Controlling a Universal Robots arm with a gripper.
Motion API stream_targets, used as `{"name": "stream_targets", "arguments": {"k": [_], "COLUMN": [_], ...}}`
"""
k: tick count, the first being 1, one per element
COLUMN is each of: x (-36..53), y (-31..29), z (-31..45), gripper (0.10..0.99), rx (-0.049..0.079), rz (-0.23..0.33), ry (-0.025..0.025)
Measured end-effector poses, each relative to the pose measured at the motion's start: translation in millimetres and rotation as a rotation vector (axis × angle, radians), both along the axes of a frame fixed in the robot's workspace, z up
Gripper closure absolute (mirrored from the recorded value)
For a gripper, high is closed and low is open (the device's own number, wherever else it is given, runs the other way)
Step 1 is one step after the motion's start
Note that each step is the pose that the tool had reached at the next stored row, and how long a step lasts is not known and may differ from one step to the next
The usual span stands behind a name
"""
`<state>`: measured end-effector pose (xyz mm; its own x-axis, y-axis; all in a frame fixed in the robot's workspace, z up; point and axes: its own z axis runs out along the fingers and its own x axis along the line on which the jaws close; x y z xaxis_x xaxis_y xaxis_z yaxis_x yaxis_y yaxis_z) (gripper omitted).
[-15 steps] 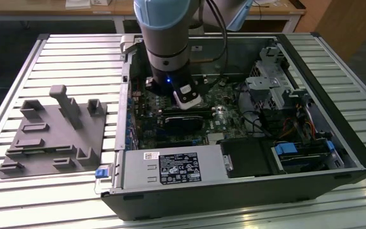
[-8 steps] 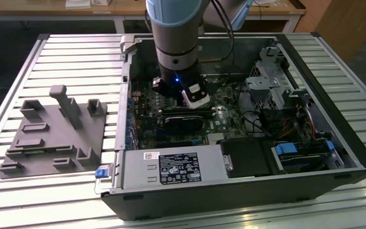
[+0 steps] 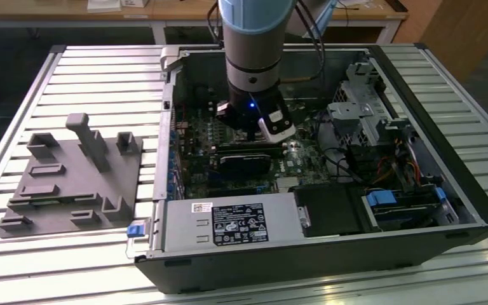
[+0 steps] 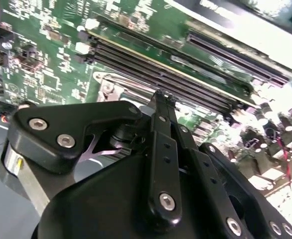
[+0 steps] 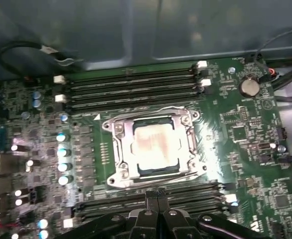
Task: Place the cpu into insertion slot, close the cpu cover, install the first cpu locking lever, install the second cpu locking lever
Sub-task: 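Install the second cpu locking lever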
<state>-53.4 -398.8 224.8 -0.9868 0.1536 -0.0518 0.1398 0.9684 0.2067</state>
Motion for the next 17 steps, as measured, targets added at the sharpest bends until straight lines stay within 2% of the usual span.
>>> {"name": "stream_targets", "arguments": {"k": [8,17], "x": [7.5,13.4], "y": [16.8,41.2], "z": [0.1,0.0], "gripper": [0.980,0.980], "rx": [-0.038,-0.082], "rz": [0.000,0.000], "ry": [0.0050,0.0080]}}
